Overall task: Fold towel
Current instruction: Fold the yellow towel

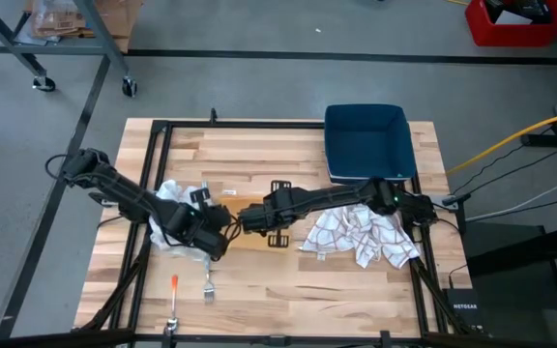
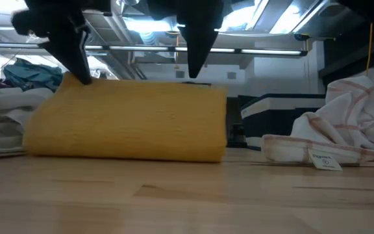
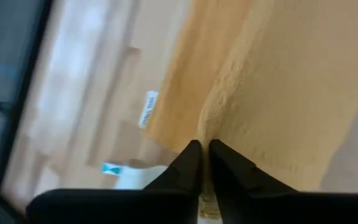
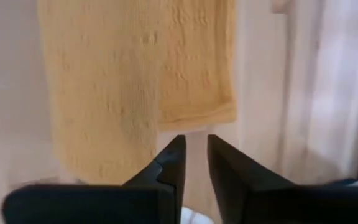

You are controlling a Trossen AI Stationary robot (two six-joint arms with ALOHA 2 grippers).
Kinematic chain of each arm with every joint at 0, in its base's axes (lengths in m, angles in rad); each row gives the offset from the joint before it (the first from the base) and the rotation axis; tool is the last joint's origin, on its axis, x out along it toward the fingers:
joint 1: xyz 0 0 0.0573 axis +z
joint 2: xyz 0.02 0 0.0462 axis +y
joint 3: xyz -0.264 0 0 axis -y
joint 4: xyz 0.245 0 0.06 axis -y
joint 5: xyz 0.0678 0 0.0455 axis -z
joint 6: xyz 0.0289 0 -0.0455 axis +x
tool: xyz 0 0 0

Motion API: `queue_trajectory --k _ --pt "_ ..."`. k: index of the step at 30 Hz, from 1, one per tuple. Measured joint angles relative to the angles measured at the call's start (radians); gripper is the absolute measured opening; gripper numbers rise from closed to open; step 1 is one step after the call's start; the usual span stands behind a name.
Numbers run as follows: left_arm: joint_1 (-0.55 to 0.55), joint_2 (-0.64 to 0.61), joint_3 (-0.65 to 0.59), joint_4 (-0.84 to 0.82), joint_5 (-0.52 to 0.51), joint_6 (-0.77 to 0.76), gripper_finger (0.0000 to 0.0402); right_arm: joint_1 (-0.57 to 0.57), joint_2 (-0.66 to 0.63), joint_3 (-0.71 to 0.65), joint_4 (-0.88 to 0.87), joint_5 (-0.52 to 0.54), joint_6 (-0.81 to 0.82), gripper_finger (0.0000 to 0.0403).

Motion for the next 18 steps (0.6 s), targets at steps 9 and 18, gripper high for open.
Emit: queue_trajectory --k 9,18 --pt "0.083 0.0 0.0 -0.079 -0.087 -0.006 0.0105 -0.058 0.0 0.0 0.002 0.063 -0.01 0.0136" --pt "0.092 0.0 0.0 -0.053 0.02 -0.026 0.0109 -0.065 0.0 0.0 0.004 -0.085 0.018 0.014"
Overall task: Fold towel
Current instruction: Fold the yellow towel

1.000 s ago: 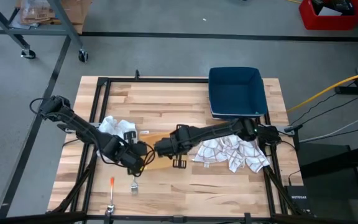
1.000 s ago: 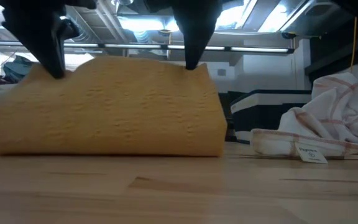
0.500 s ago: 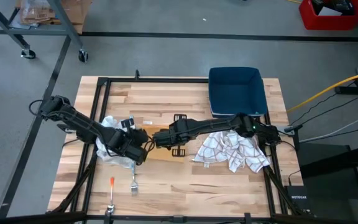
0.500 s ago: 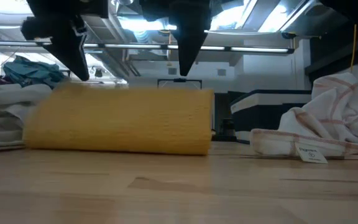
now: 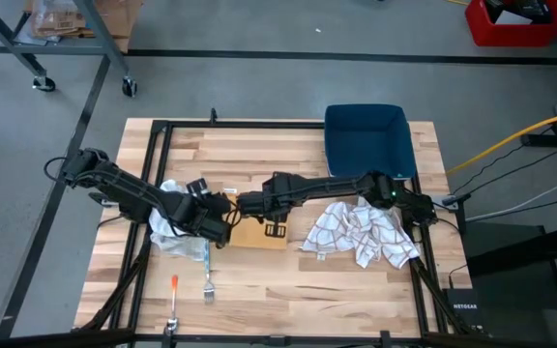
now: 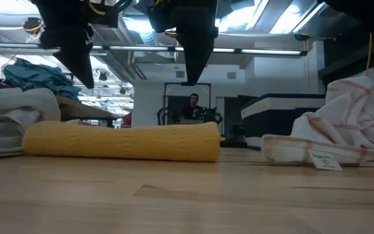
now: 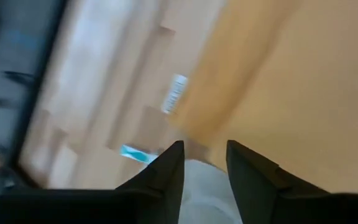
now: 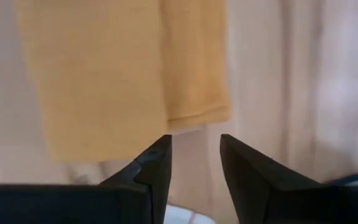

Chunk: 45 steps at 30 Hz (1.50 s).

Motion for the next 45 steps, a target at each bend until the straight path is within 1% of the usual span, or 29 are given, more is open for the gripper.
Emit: queue_trajectory --k 4,7,9,12,14,17,20,25,31,33,39,42,45 --pt "-0.01 0.0 0.0 0.072 0.159 0.082 0.0094 0.0 0.0 0.0 0.0 -0.086 -0.001 0.014" --pt "-0.029 0.0 0.0 0.124 0.24 0.123 0.0084 0.003 0.0 0.0 0.0 -0.152 -0.001 0.014" --pt "-0.043 0.0 0.0 0.138 0.248 0.14 0.0081 0.009 0.001 0.0 0.001 -0.159 -0.005 0.014" --pt "-0.055 0.0 0.0 0.14 0.248 0.189 0.0082 0.016 0.001 0.0 0.009 -0.121 -0.039 0.014" --pt "-0.054 0.0 0.0 0.141 0.247 0.22 0.0085 0.015 0.001 -0.012 0.045 -0.118 -0.066 0.014" --pt "-0.045 0.001 0.0 0.139 0.237 0.245 0.0092 0.01 0.002 -0.045 0.098 -0.154 -0.089 0.014" --pt "-0.028 0.001 -0.001 0.135 0.224 0.272 0.0101 0.005 0.0 -0.102 0.15 -0.168 -0.109 0.014" --pt "0.031 0.001 -0.001 0.138 0.203 0.316 0.0131 -0.016 0.002 -0.167 0.146 -0.17 -0.096 0.014" --pt "0.138 0.001 -0.001 0.138 0.203 0.404 0.0162 -0.037 0.002 -0.176 0.101 -0.189 -0.083 0.014" --pt "0.174 0.001 -0.001 0.134 0.228 0.436 0.0163 -0.051 0.002 -0.177 0.096 -0.204 -0.084 0.014" --pt "0.265 0.0 -0.009 0.133 0.346 0.511 0.0147 -0.102 0.003 -0.177 0.082 -0.335 -0.088 0.014" --pt "0.295 0.0 -0.038 0.156 0.379 0.534 0.0141 -0.125 0.008 -0.177 0.066 -0.397 -0.104 0.014" --pt "0.316 0.0 -0.094 0.202 0.431 0.555 0.0137 -0.142 0.014 -0.199 0.063 -0.434 -0.113 0.014"
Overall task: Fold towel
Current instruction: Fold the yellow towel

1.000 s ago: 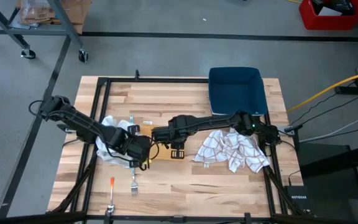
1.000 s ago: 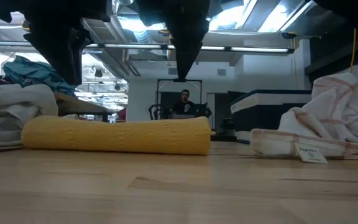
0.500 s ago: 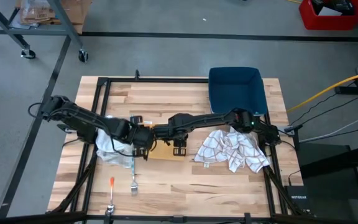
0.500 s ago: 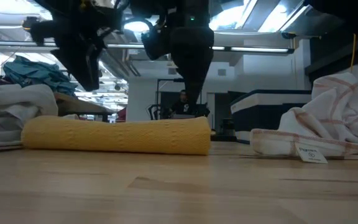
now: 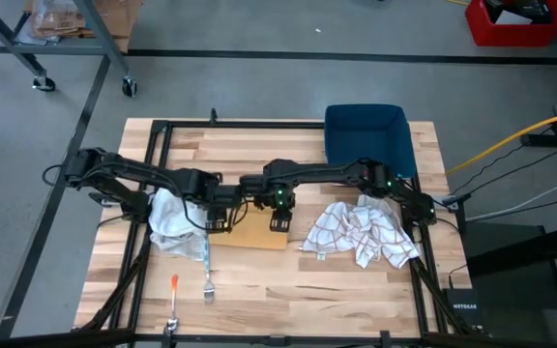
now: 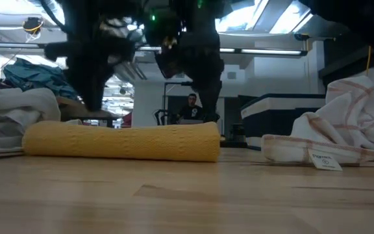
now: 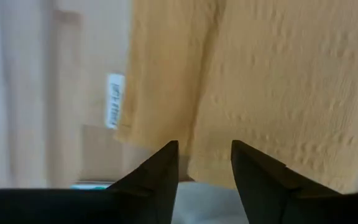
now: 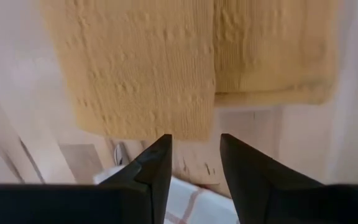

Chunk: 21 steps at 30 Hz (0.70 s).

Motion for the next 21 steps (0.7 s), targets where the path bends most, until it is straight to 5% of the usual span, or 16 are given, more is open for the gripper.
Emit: queue_trajectory --k 21 --pt "0.024 0.001 -0.202 0.2 0.021 0.052 0.0136 0.006 -0.001 -0.194 0.093 -0.069 -0.009 0.014"
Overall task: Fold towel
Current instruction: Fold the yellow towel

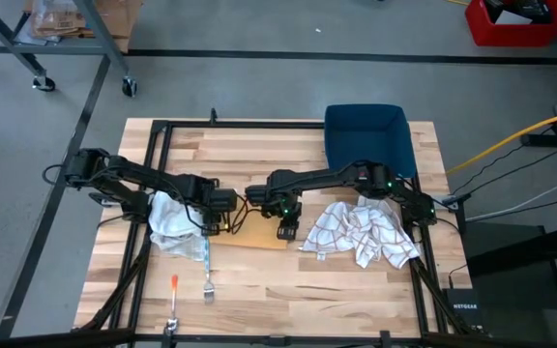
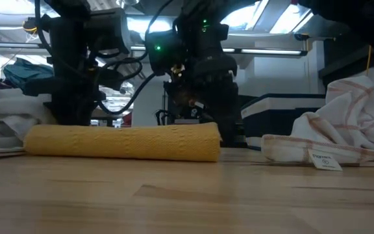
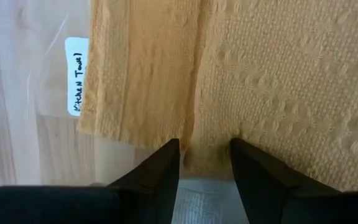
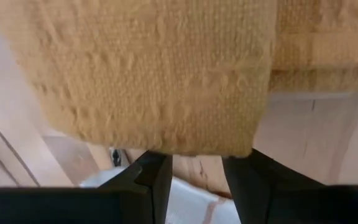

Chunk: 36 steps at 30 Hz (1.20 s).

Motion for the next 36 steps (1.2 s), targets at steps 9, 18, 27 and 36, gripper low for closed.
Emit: queue_trajectory --k 9,18,27,36 --pt "0.0 0.0 0.0 -0.005 -0.001 0.001 0.0136 -0.003 0.0 0.0 -0.001 -0.173 -0.046 0.014" --pt "0.0 0.0 0.0 -0.032 0.0 0.0 0.0136 -0.067 -0.002 0.0 -0.006 -0.163 -0.04 0.0107" --pt "0.0 0.0 0.0 -0.036 0.001 0.002 0.0136 -0.128 -0.004 0.001 -0.058 -0.234 0.043 0.006" --pt "0.0 0.0 0.0 -0.033 0.001 0.01 0.0136 -0.107 -0.004 0.001 -0.024 -0.164 0.038 0.0059"
